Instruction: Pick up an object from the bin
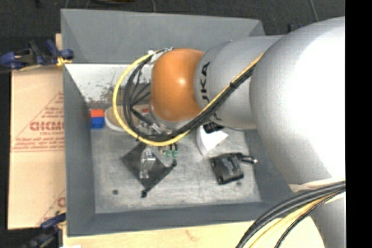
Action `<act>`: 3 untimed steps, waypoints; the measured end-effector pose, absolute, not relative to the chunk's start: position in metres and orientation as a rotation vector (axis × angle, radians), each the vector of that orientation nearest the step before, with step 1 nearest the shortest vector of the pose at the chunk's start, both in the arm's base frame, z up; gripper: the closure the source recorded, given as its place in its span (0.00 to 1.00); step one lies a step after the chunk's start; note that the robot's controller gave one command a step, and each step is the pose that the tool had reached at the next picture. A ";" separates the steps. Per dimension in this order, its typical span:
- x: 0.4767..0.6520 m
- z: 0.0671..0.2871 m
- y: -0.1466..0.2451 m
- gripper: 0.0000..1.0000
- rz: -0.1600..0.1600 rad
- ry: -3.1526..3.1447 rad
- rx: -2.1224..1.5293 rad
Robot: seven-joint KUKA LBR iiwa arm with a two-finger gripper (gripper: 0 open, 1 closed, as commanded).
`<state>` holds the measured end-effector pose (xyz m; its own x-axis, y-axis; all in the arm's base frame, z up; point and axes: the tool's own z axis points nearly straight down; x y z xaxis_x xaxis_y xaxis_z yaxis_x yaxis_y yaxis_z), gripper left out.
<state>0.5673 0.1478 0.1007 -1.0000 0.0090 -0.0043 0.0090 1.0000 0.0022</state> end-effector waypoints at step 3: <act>0.519 0.074 0.156 1.00 0.008 3.098 0.459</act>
Offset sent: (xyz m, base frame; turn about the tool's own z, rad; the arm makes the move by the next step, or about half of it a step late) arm -0.0518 0.0083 -0.0307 0.2864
